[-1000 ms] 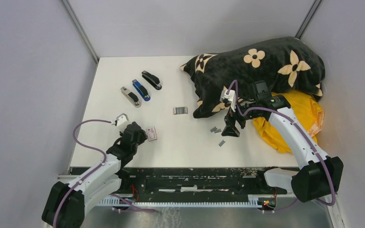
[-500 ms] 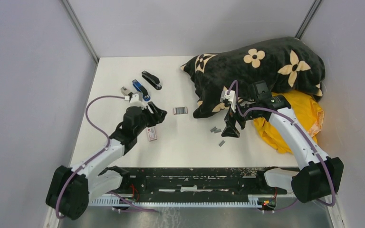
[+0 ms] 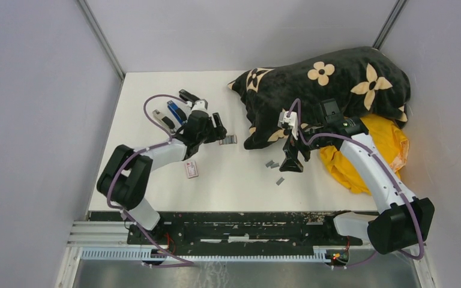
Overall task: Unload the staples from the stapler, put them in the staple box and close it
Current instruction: Adjust the staple in the staple box.
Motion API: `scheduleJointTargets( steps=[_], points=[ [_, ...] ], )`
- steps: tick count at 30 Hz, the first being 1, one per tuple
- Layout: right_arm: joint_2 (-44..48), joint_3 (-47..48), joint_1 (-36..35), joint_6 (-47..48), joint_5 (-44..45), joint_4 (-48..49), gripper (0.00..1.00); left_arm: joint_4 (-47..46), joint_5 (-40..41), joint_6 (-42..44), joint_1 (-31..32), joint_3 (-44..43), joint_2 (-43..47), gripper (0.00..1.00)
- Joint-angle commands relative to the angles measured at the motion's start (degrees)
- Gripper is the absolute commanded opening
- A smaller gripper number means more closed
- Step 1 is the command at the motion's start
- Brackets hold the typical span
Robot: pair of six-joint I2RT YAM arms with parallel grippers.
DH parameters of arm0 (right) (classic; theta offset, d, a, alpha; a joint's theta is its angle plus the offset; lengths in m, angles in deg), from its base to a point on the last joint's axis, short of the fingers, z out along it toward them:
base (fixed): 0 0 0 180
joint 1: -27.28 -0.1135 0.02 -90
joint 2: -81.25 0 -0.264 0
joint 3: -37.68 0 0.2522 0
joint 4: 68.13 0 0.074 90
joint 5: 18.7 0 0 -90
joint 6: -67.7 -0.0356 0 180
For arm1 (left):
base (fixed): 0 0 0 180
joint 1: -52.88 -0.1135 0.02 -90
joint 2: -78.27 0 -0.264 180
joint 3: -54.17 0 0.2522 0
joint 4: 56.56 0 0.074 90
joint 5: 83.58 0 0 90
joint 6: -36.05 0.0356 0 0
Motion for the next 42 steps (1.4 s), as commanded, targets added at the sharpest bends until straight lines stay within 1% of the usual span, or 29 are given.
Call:
scheduleJointTargets(
  steps=[1, 4, 9, 15, 26, 34, 42],
  points=[
    [-0.6, 1.5, 0.1, 0.8, 0.9, -0.7, 0.94, 3.1, 5.9, 5.8, 2.9, -6.3, -4.1, 0.82],
    [-2.0, 2.0, 0.2, 1.3, 0.7, -1.9, 0.94, 4.5, 7.3, 6.6, 3.5, -7.2, -6.0, 0.85],
    [-2.9, 2.6, 0.2, 2.1, 0.9, -3.1, 0.94, 6.5, 8.1, 6.5, 4.4, -8.6, -8.3, 0.84],
    [-4.1, 3.2, 0.1, 3.0, 1.4, -4.3, 0.94, 9.5, 11.1, 6.1, 6.2, -10.8, -10.6, 0.82],
    [-5.5, 3.8, 0.1, 3.6, 0.9, -5.6, 0.94, 10.5, 11.0, 6.4, 6.5, -12.5, -12.9, 0.78],
    [-5.4, 3.8, 0.1, 3.8, 0.7, -5.8, 0.94, 10.9, 10.8, 6.5, 6.5, -12.6, -12.9, 0.70],
    [-5.2, 3.8, 0.1, 3.8, 0.4, -5.9, 0.94, 10.6, 9.8, 6.6, 6.5, -12.2, -12.6, 0.70]
  ],
)
